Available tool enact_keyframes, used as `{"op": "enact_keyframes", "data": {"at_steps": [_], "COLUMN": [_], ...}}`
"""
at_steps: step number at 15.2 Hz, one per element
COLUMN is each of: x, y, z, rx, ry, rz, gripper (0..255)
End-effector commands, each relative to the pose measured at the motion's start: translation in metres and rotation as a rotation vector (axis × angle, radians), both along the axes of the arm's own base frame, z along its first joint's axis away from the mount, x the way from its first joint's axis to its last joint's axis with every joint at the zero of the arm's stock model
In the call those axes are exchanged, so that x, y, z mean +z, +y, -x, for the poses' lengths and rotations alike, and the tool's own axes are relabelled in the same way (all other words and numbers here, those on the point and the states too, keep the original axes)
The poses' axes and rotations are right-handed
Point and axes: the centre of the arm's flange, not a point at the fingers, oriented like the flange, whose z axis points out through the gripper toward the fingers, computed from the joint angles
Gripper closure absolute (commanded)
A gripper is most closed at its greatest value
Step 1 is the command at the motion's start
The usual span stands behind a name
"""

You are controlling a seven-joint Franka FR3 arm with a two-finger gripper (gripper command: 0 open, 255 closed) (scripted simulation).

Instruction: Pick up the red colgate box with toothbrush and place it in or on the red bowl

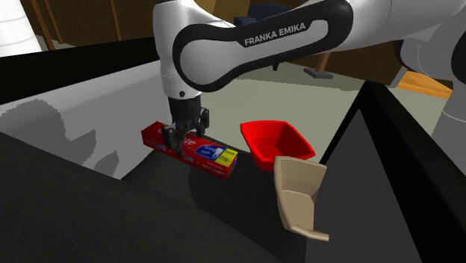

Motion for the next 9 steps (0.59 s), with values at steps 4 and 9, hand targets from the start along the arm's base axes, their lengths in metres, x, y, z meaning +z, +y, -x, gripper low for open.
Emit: {"op": "enact_keyframes", "data": {"at_steps": [4, 9], "x": [0.027, 0.053], "y": [0.0, 0.0], "z": [-0.001, -0.001], "rx": [0.0, 0.0], "ry": [-0.001, -0.001], "rz": [0.0, 0.0], "gripper": [255, 255]}}
